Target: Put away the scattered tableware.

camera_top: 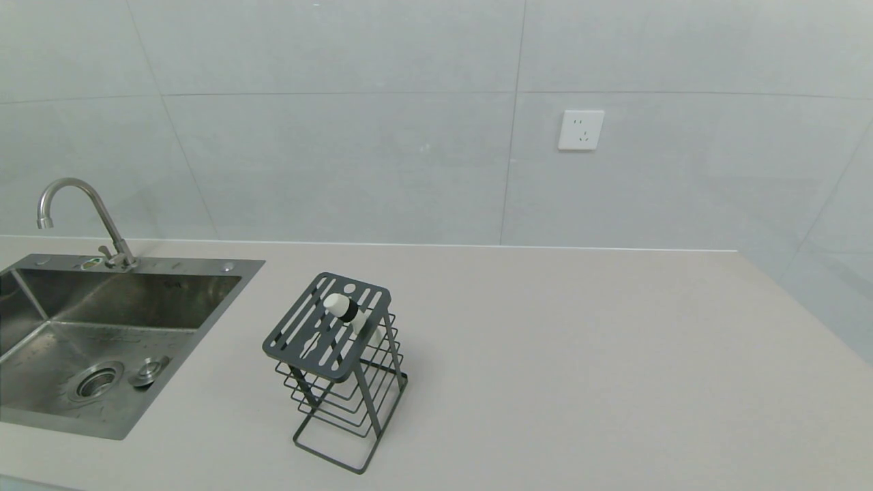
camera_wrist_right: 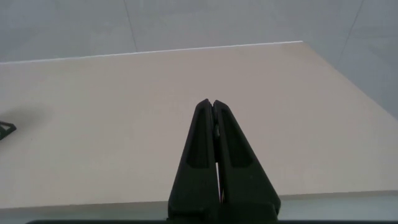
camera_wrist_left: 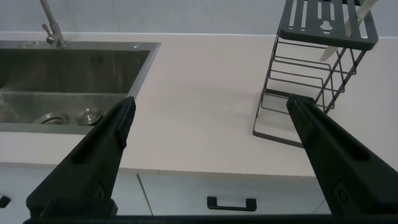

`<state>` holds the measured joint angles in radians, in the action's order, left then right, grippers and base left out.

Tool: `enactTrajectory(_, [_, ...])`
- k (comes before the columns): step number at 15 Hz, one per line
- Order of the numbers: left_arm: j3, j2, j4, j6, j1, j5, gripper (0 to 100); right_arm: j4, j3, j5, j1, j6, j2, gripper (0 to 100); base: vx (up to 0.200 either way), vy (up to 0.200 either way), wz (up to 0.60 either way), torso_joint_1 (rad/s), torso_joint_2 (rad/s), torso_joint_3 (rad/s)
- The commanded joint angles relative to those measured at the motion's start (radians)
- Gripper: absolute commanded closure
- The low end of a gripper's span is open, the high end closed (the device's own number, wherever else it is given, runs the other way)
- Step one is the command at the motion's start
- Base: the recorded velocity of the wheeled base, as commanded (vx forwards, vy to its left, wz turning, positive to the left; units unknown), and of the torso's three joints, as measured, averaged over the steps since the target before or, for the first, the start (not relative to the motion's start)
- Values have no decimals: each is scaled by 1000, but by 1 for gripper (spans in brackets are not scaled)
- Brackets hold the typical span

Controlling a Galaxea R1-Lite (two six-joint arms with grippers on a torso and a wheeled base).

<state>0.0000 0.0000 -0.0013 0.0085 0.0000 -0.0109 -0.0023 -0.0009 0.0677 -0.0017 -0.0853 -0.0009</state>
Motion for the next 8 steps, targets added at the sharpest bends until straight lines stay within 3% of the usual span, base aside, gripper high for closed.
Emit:
enactTrajectory(1, [0, 0, 0, -1, 0, 0, 0, 1, -1, 12, 0, -1, 2, 100, 0, 0, 0, 0, 0, 0])
enactTrajectory(8, [0, 0, 0, -2, 0, 0, 0, 1, -1, 15, 0, 16, 1, 100, 0, 0, 0, 0, 0, 0])
